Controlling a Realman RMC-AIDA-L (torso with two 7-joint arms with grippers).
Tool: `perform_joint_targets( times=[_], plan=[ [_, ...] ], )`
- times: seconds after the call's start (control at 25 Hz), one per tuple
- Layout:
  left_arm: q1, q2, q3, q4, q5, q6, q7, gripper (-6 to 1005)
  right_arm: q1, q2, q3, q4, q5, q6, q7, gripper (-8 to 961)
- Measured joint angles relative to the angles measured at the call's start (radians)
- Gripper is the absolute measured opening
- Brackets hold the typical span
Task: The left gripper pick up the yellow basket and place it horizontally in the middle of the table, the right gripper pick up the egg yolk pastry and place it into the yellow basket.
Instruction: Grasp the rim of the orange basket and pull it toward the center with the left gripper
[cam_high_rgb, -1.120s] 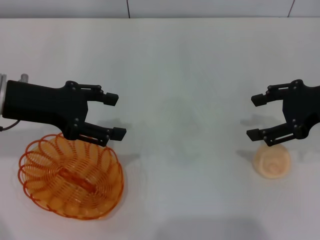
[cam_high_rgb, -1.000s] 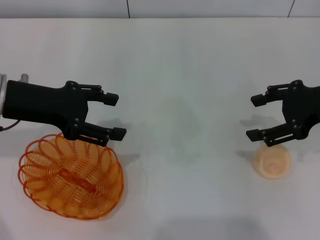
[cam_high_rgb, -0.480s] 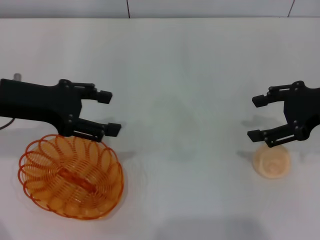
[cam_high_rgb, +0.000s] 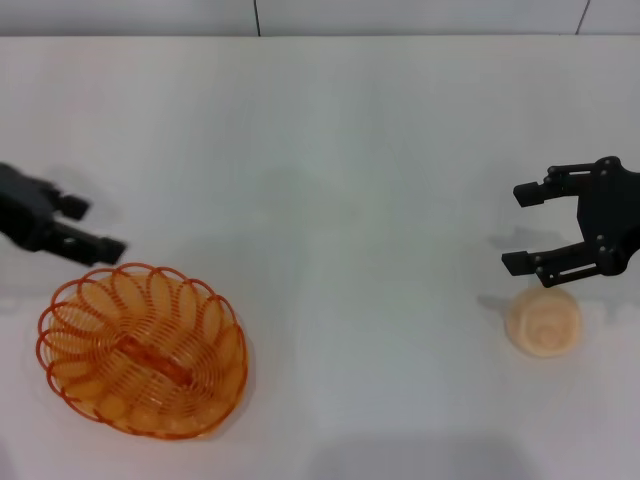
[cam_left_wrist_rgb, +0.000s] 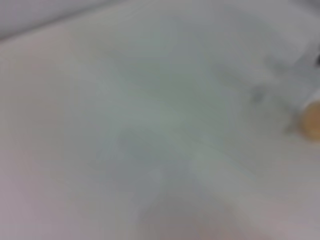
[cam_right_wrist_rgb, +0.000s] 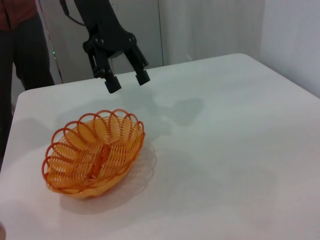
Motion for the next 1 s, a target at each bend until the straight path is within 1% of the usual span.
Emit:
perform_joint_targets(
  times=[0.2,0.24,0.36,0.52,0.64,0.84,1.0],
  plan=[
    [-0.055,0.009,0.006,0.023,0.223,0.042,-0.05,888,0.0,0.0,0.0,-0.004,0.009,0.001,0.0,840],
    [-0.069,0.009,0.006,0.022,0.276,0.044,-0.054,888,0.001,0.0,0.0,-0.004,0.01,0.001,0.0,840],
    [-0.088,0.003,0.018,0.018,0.362,0.043,-0.057,888,0.004,0.0,0.0,-0.004,0.012,0.001,0.0,840],
    [-0.101,-0.015,0.061,0.013,0.414,0.035,-0.063,888,0.005,0.001,0.0,-0.004,0.015,0.001,0.001,840],
    [-0.115,-0.028,0.094,-0.013,0.446,0.023,-0.081,888,0.004,0.002,0.0,-0.004,0.024,0.001,0.001,840],
    [-0.129,-0.044,0.103,-0.059,0.468,0.008,-0.105,887,0.002,0.001,0.0,-0.005,0.028,0.001,0.001,839],
    [-0.128,-0.063,0.124,-0.077,0.469,-0.008,-0.129,887,-0.001,0.0,0.0,-0.005,0.028,0.001,0.001,839]
  ],
)
